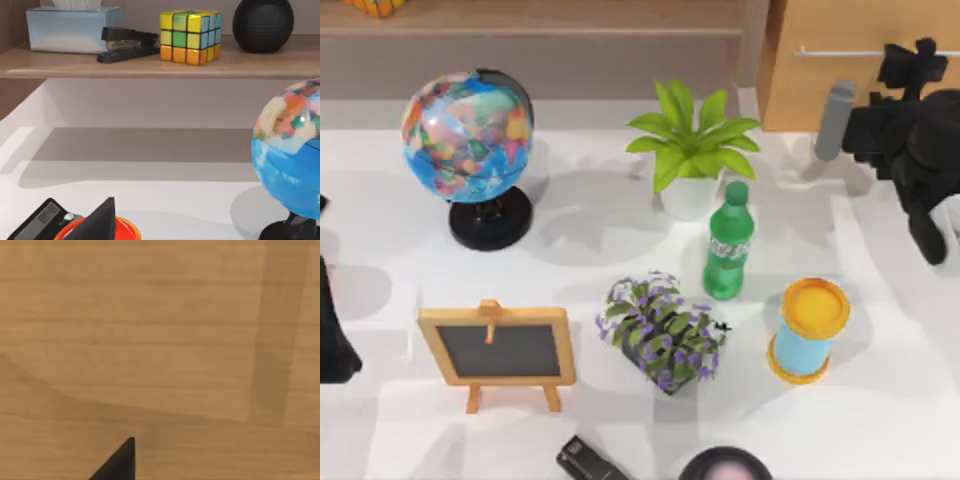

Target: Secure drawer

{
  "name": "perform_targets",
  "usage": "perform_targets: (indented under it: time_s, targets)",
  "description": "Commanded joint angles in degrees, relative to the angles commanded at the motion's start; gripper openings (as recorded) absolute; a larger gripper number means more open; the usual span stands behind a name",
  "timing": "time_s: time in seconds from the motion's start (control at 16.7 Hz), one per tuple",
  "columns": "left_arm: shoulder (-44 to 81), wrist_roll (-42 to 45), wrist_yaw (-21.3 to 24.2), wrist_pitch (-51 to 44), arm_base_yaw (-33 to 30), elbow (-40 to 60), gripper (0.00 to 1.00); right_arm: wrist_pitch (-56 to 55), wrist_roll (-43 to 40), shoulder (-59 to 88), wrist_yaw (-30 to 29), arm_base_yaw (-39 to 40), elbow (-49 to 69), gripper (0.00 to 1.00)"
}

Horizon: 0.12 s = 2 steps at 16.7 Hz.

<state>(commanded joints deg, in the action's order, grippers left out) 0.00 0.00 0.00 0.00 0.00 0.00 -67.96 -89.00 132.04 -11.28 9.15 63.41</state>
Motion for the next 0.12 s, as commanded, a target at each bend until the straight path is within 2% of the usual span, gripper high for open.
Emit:
perform_targets:
  time_s: [0.12]
  targets:
    - [0.00,0.00,0.00,0.00,0.00,0.00,1.00,0.00,0.00,0.00,0.00,0.00,0.00,1.00]
